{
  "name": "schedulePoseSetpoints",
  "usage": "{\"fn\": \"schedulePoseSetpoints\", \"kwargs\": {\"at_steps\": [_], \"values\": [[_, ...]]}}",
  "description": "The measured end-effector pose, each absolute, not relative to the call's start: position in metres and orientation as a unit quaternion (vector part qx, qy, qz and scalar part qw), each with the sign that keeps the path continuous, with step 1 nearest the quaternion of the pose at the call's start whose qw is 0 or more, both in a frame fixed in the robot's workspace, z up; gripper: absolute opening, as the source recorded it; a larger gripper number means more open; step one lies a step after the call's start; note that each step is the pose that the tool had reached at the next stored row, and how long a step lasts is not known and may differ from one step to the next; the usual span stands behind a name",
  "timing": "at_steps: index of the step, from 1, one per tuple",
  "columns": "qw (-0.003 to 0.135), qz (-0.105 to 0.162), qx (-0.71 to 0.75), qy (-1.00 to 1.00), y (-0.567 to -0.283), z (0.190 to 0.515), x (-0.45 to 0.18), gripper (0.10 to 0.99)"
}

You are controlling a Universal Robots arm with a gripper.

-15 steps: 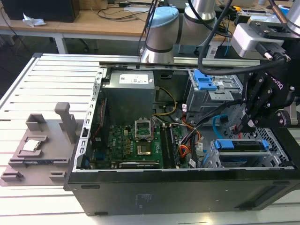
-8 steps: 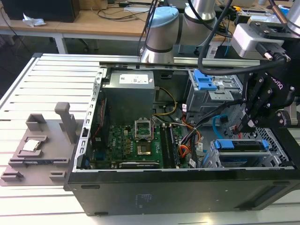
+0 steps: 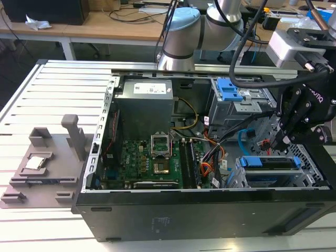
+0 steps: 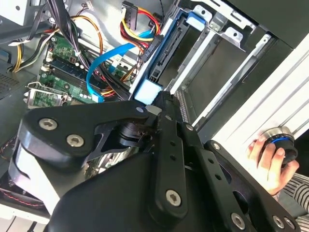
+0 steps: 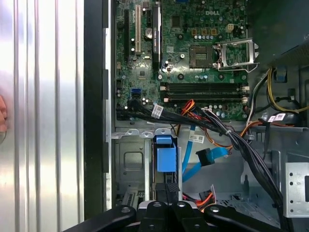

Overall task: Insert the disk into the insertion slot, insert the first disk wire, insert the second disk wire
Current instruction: 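Insert the disk into the insertion slot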

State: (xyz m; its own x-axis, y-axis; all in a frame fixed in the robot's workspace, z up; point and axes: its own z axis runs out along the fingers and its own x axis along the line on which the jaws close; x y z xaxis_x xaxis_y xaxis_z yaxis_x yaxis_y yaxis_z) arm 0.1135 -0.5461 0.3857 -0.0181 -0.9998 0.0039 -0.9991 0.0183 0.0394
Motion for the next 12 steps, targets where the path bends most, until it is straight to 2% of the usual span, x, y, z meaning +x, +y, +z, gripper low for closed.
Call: {"fn": "schedulePoseSetpoints", "kwargs": {"at_steps": [12], "values": [[0.015, -0.013, 0.701, -0.713, -0.546, 0.369, 0.114, 0.106]]}}
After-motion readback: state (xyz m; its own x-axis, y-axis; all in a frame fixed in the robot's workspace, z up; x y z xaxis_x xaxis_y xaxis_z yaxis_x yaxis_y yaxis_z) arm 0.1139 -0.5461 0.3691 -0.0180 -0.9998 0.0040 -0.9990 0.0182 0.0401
